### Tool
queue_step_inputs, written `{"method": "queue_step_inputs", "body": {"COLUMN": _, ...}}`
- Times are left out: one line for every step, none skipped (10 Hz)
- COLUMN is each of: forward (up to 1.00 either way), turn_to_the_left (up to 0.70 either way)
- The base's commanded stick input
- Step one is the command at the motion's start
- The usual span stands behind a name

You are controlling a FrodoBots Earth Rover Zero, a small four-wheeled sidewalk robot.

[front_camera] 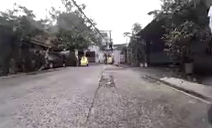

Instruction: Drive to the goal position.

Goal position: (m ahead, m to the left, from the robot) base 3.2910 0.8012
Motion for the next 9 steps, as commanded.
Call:
{"method": "queue_step_inputs", "body": {"forward": 1.0, "turn_to_the_left": -0.27}}
{"method": "queue_step_inputs", "body": {"forward": 1.0, "turn_to_the_left": -0.27}}
{"method": "queue_step_inputs", "body": {"forward": 1.0, "turn_to_the_left": -0.27}}
{"method": "queue_step_inputs", "body": {"forward": 1.0, "turn_to_the_left": -0.27}}
{"method": "queue_step_inputs", "body": {"forward": 1.0, "turn_to_the_left": -0.27}}
{"method": "queue_step_inputs", "body": {"forward": 1.0, "turn_to_the_left": -0.27}}
{"method": "queue_step_inputs", "body": {"forward": 1.0, "turn_to_the_left": -0.27}}
{"method": "queue_step_inputs", "body": {"forward": 1.0, "turn_to_the_left": -0.27}}
{"method": "queue_step_inputs", "body": {"forward": 1.0, "turn_to_the_left": -0.27}}
